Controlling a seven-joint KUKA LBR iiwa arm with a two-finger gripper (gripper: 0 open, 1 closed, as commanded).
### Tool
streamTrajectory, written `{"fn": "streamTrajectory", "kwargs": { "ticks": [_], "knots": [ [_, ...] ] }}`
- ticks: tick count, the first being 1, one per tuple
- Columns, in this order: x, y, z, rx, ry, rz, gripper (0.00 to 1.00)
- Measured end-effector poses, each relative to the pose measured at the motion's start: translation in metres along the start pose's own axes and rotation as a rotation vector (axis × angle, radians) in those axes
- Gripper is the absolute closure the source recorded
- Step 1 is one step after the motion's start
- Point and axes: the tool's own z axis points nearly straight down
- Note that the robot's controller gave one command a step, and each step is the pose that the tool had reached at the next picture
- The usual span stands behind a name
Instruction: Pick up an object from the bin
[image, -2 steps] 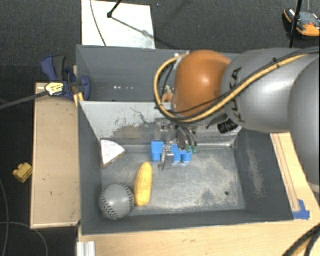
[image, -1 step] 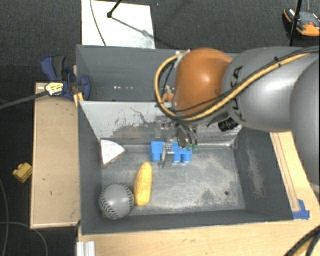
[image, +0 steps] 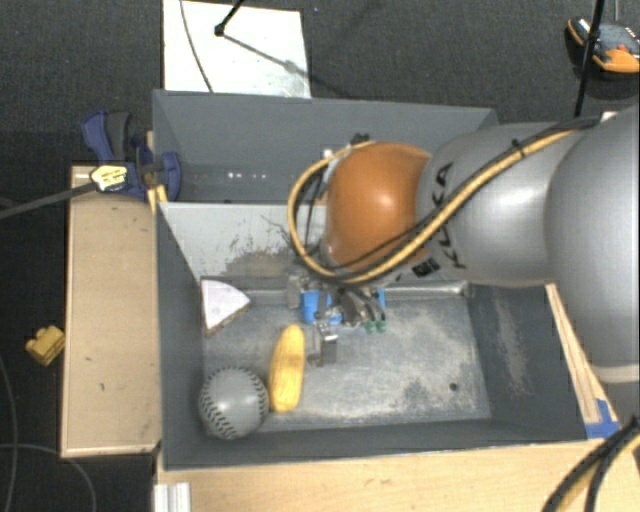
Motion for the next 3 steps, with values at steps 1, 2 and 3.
{"fn": "streamTrajectory", "kwargs": {
  "ticks": [1,2,3],
  "knots": [
    [0.011,0.010,0.061,-0.002,0.009,-0.153,0.00],
    [0.008,0.025,0.024,-0.003,0.006,-0.408,0.00],
    [0.033,0.028,0.045,-0.003,0.004,-0.543,0.00]
  ]
}}
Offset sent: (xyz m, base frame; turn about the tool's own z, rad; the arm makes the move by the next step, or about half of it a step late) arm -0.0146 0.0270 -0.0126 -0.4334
